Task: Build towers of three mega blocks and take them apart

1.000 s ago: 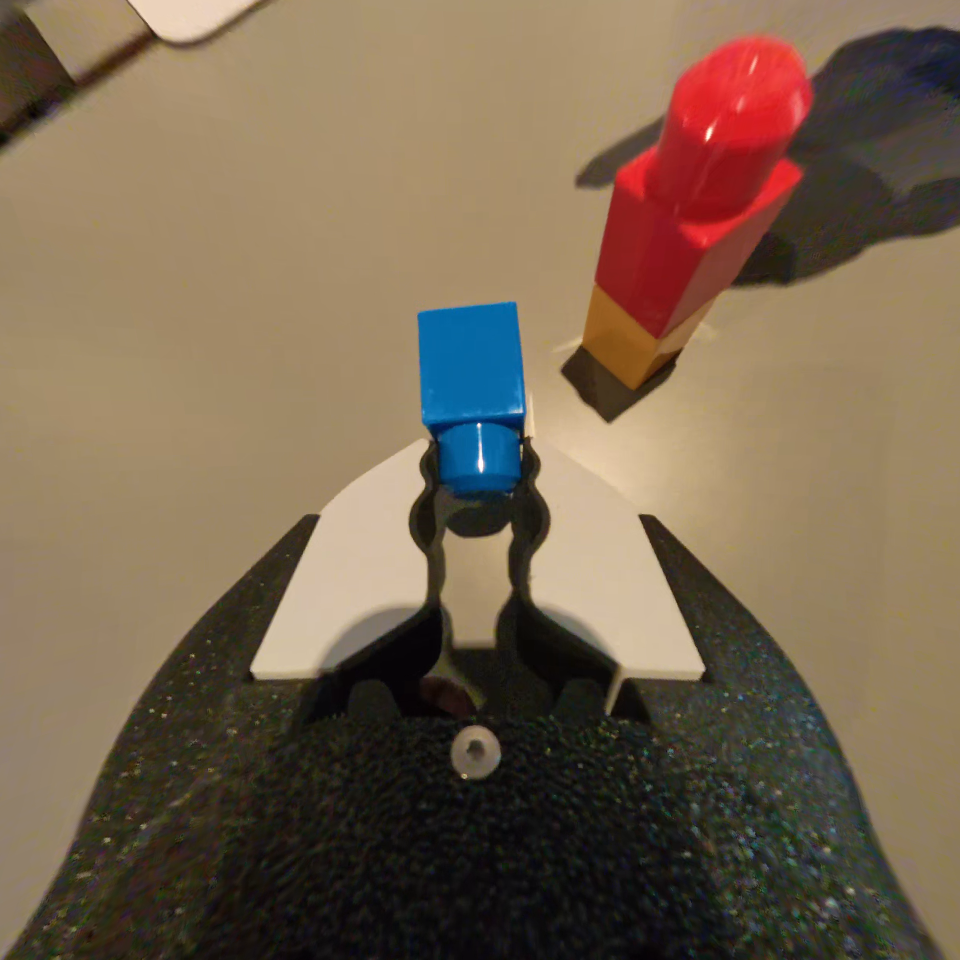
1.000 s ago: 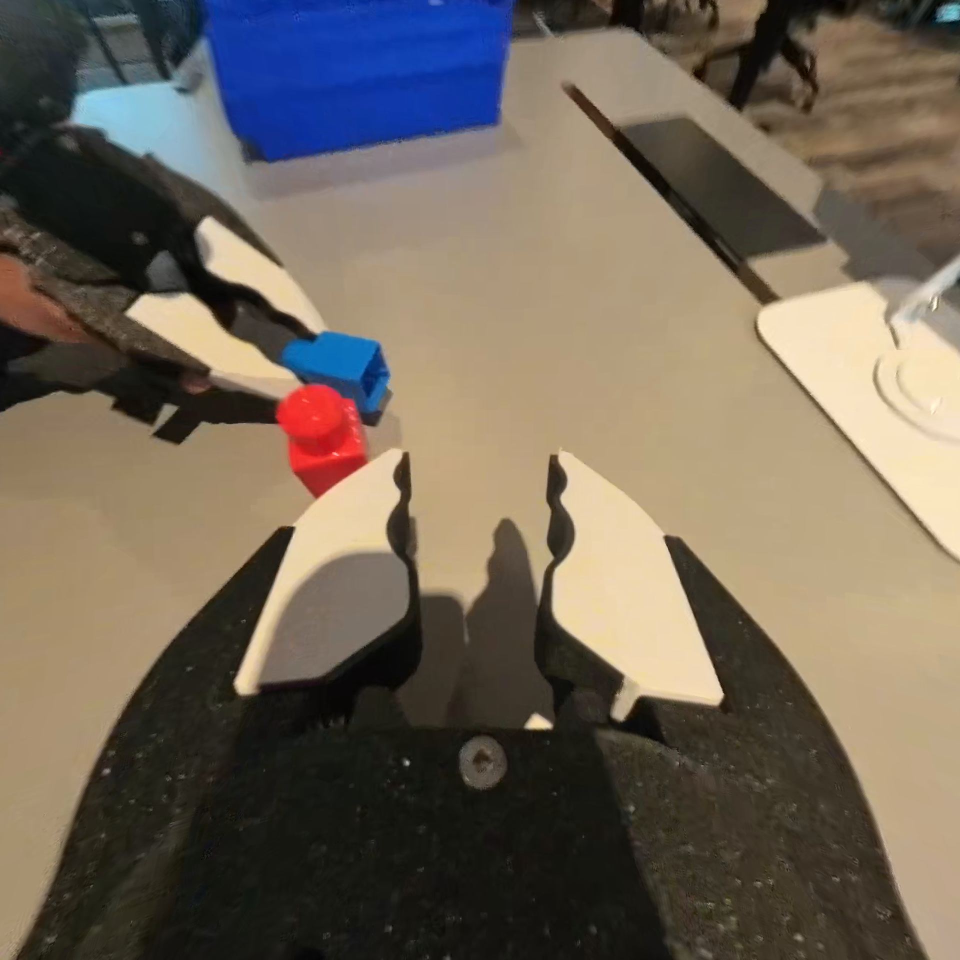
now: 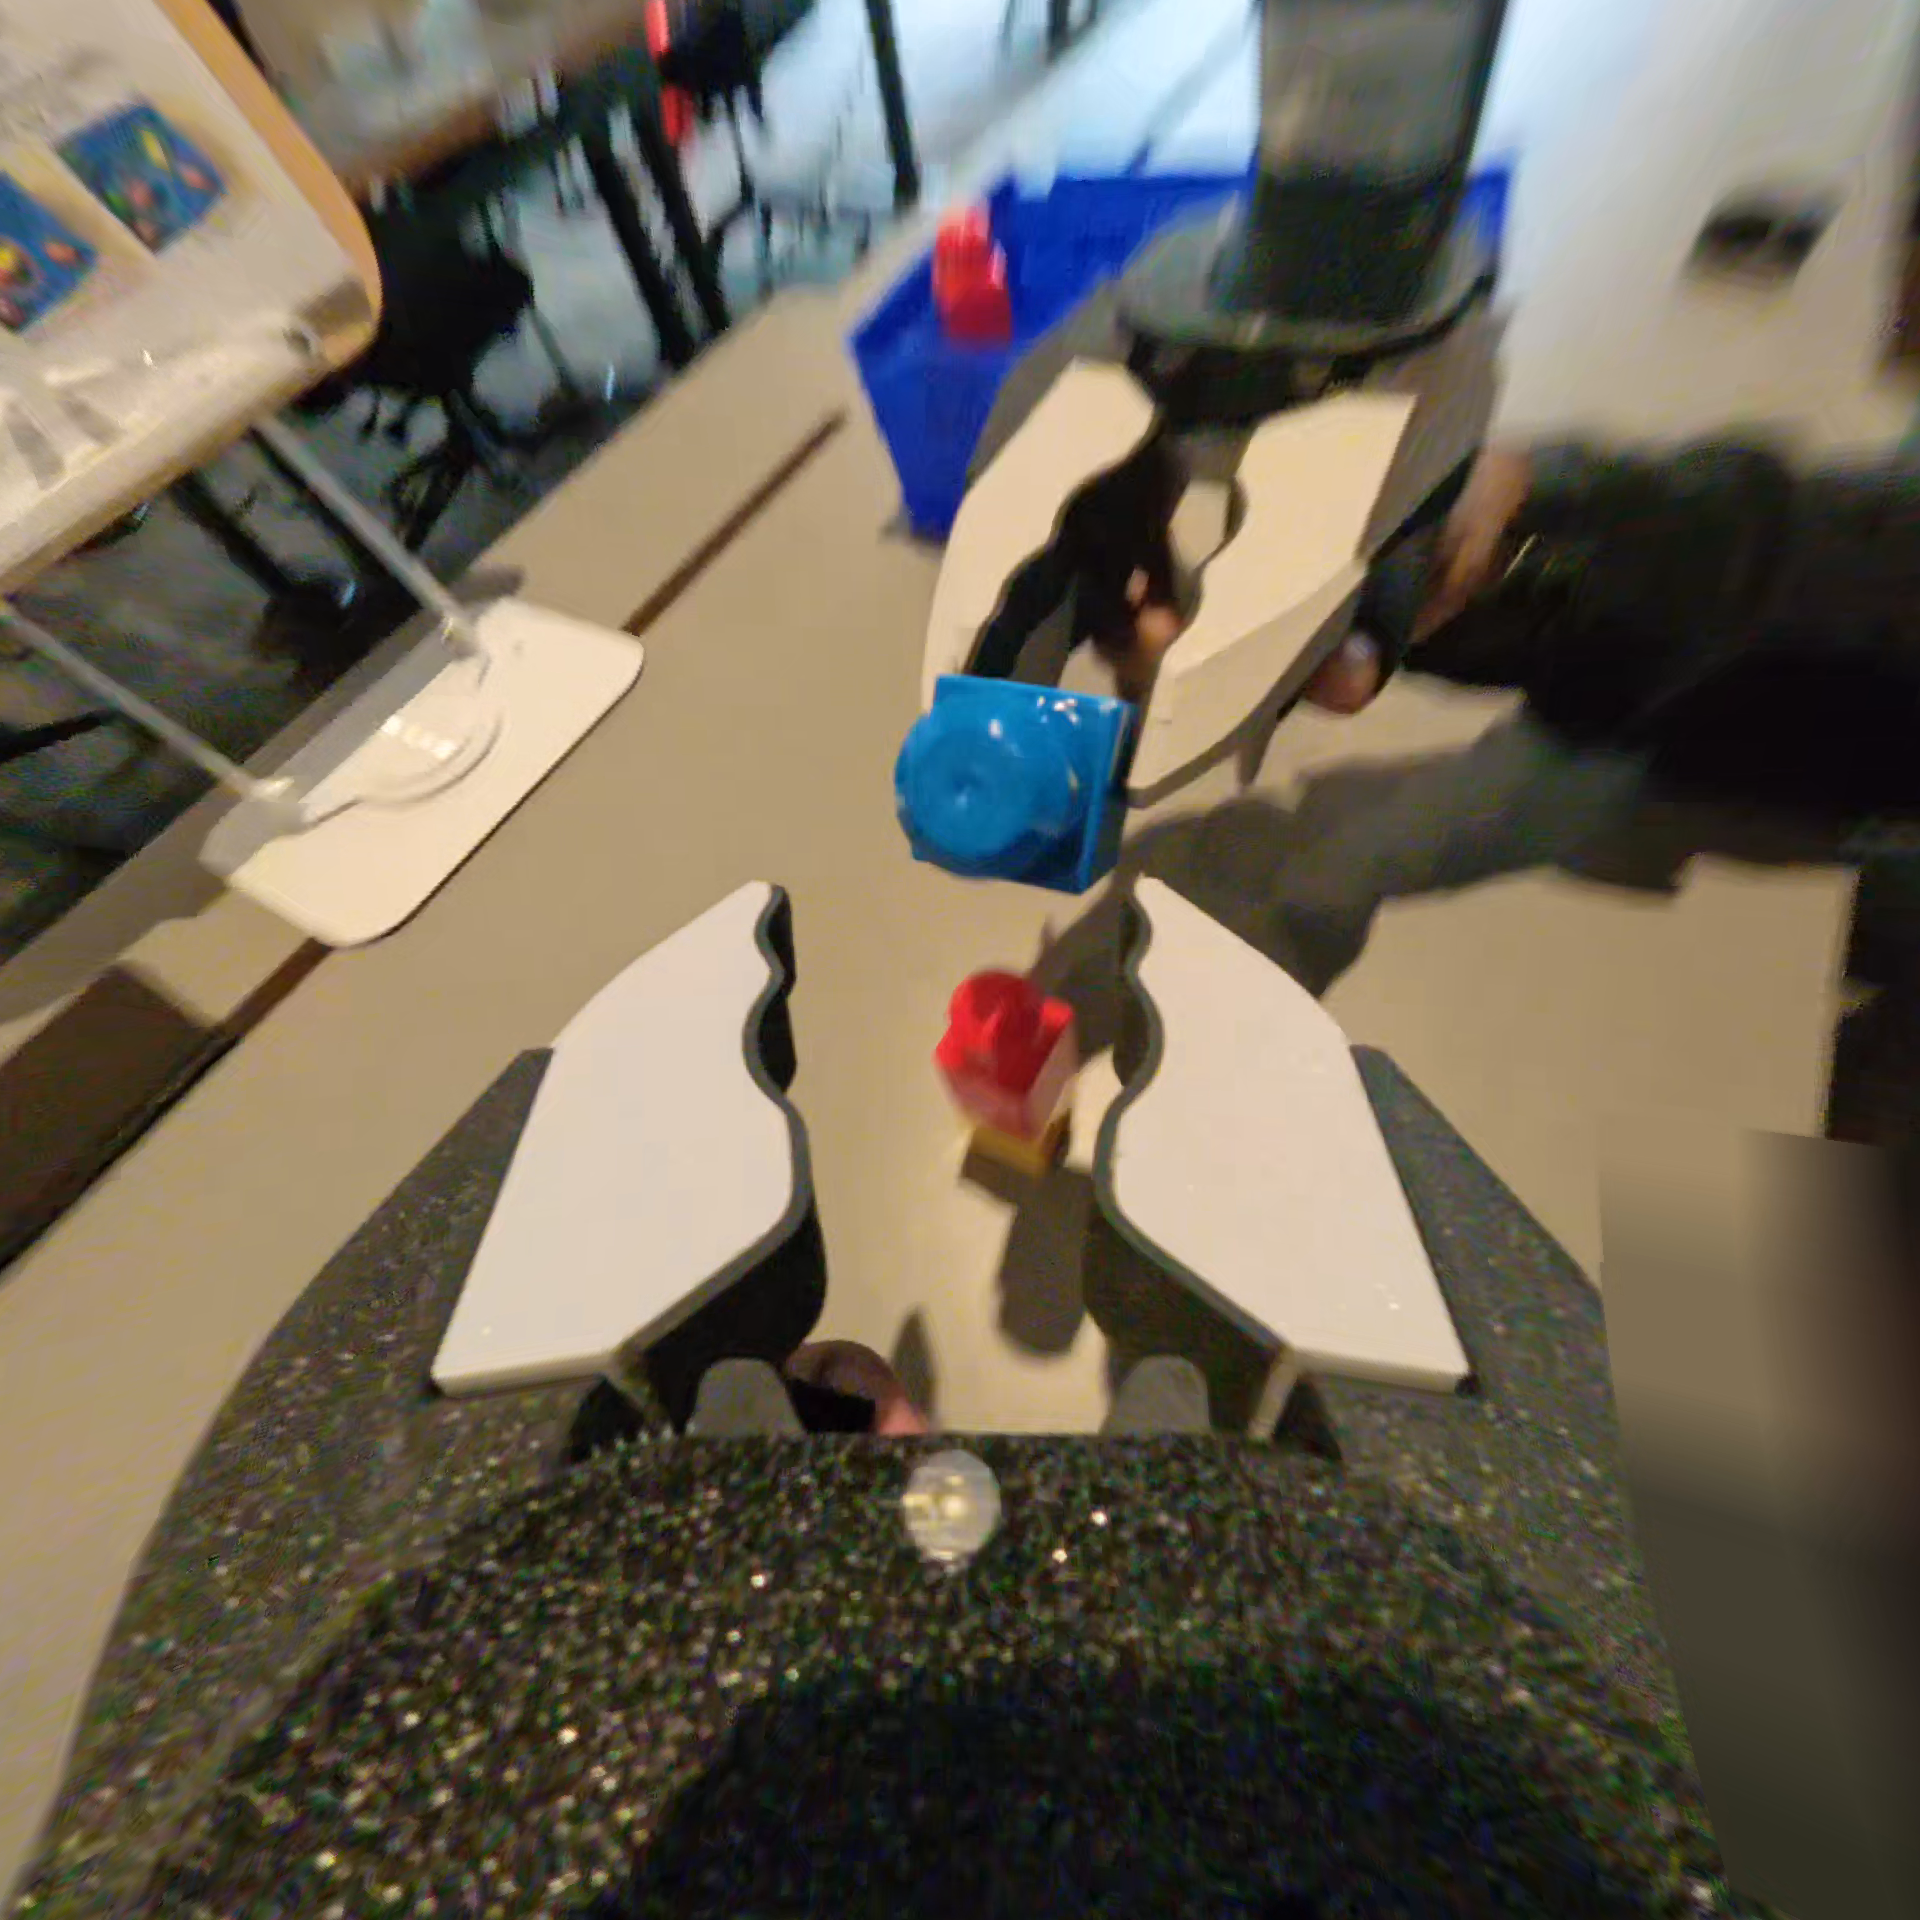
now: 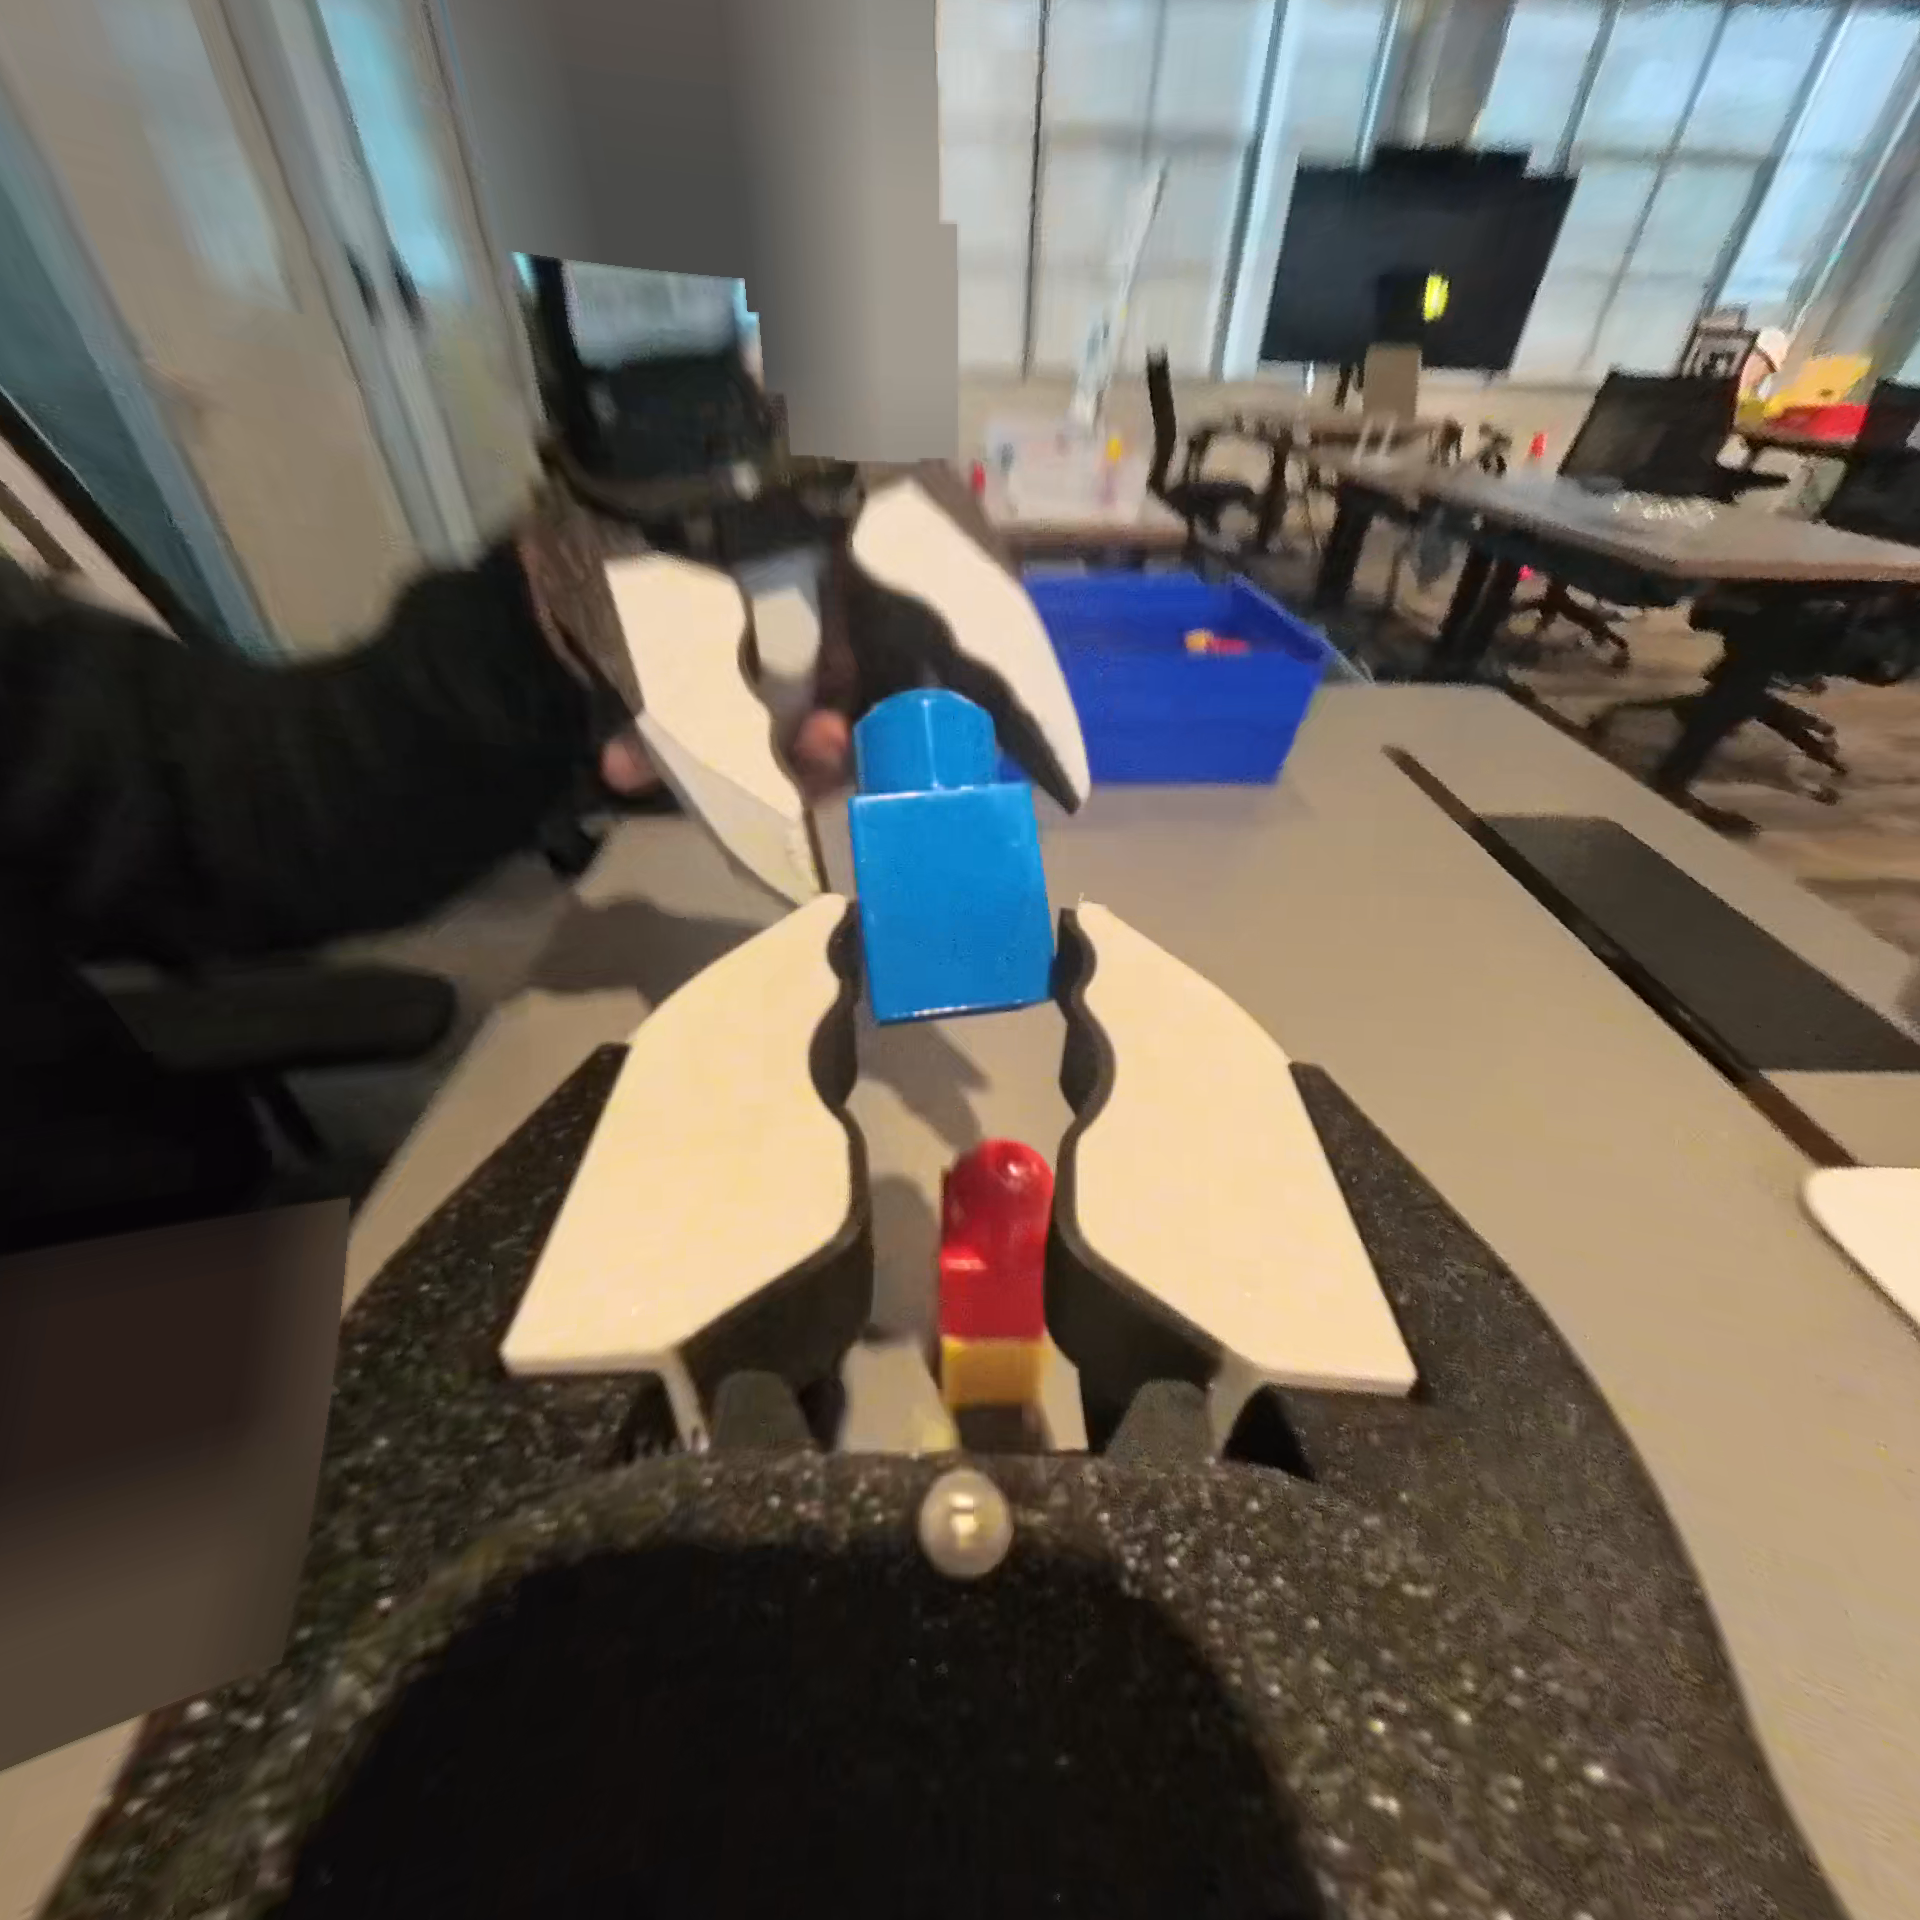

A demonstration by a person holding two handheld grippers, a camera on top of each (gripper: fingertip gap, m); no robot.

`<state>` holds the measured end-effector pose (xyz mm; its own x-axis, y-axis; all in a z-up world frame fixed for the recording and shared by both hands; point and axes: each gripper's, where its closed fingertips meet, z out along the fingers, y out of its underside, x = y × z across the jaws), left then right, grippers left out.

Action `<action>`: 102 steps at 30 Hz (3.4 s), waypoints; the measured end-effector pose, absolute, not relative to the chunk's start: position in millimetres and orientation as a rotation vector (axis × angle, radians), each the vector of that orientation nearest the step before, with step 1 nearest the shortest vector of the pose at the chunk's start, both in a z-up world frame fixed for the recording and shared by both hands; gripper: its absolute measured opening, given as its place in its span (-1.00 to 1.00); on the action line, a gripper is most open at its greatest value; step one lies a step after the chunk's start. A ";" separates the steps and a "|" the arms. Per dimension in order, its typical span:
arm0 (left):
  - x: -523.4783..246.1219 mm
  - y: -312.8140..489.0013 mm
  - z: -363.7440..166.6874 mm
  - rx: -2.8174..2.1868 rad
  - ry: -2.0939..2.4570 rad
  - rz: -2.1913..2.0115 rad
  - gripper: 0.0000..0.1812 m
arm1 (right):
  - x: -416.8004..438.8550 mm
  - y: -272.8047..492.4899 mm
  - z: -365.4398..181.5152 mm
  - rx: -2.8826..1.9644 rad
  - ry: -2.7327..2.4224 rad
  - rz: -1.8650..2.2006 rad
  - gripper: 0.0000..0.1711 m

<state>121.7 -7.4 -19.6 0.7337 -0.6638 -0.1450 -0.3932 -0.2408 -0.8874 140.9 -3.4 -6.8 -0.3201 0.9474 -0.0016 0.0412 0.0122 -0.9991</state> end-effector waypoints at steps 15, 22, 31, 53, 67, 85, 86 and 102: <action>132.2 -3.2 -8.3 -1.549 0.483 -0.764 -0.61 | 132.4 -1.9 -13.5 -1.077 -1.348 1.620 -0.57; 125.3 -5.3 -22.7 -1.683 0.786 -0.583 -0.61 | 152.9 28.3 -26.8 -1.137 -1.359 1.606 -0.36; 127.0 0.7 -68.7 -1.803 1.126 -0.560 -0.61 | 152.7 31.2 -56.7 -1.190 -1.428 1.644 -0.42; 134.1 7.9 -88.5 -1.814 1.047 -0.667 -0.61 | 142.3 12.3 -68.6 -1.171 -1.509 1.635 -0.56; 135.6 8.2 -95.3 -1.735 1.004 -0.662 -0.61 | 133.6 3.9 -86.2 -1.218 -1.600 1.565 -0.59; 136.7 8.9 -97.0 -1.738 1.068 -0.673 -0.61 | 134.5 2.5 -90.4 -1.225 -1.593 1.587 -0.57; 136.7 8.8 -97.0 -1.735 1.065 -0.674 -0.61 | 134.5 2.5 -90.6 -1.223 -1.591 1.585 -0.57; 119.3 8.4 -92.0 -1.552 0.873 -0.786 -0.37 | 144.2 7.6 -82.7 -1.162 -1.571 1.580 -0.52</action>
<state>119.3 8.4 -92.0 0.5026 -0.8642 0.0229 -0.1134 -0.0922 -0.9893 144.2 7.6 -82.7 -0.4218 0.8927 -0.1585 0.1533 -0.1020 -0.9829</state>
